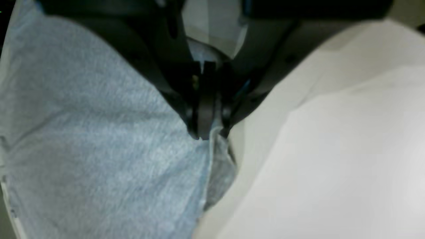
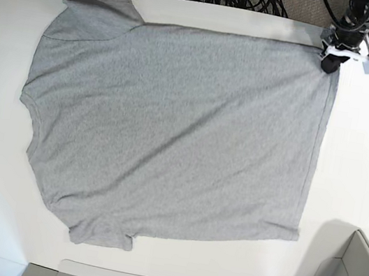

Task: Fold the T-shirt properly
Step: 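Pull both held corners apart to stretch the shirt flat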

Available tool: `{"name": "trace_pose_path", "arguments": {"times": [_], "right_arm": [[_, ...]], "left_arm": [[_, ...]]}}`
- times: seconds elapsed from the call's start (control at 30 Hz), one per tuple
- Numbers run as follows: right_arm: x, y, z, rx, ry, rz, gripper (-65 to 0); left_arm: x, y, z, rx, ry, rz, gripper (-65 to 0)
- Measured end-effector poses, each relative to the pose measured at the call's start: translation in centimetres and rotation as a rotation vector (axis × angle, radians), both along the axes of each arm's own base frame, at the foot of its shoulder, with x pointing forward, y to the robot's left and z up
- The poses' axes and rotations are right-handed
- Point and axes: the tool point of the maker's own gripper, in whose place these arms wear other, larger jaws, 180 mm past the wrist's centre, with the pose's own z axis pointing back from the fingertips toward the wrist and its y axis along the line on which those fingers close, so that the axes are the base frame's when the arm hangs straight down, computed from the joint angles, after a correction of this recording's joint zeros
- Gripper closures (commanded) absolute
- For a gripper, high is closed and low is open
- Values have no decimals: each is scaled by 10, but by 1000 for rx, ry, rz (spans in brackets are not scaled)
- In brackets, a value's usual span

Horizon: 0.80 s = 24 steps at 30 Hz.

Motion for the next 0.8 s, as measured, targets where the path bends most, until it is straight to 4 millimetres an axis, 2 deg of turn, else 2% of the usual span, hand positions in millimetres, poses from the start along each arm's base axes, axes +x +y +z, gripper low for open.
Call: {"name": "trace_pose_path", "arguments": {"times": [0.13,0.43,0.53,0.63,0.7,0.8], "right_arm": [[6,4,11,6,-29,8,0],[13,2,16,-10,-37,50,0],[21,2,18,-13,-61,55,0],[29,3,20,-15,-74,70,0],[31,7,14,-14,-31,130,0],[47,13,14,-6,-34,158,0]], "left_arm": [[2,-1,3,2,4,-9,0],[17,-4,21,19,-31,-5,0],[29,0,22,23,-35,26,0],[42,-7,24,-6,-33,-6,0],[51,-10,27,-16,-47,-19,0],[62,-14,31,-27,-65,-29,0]]}}
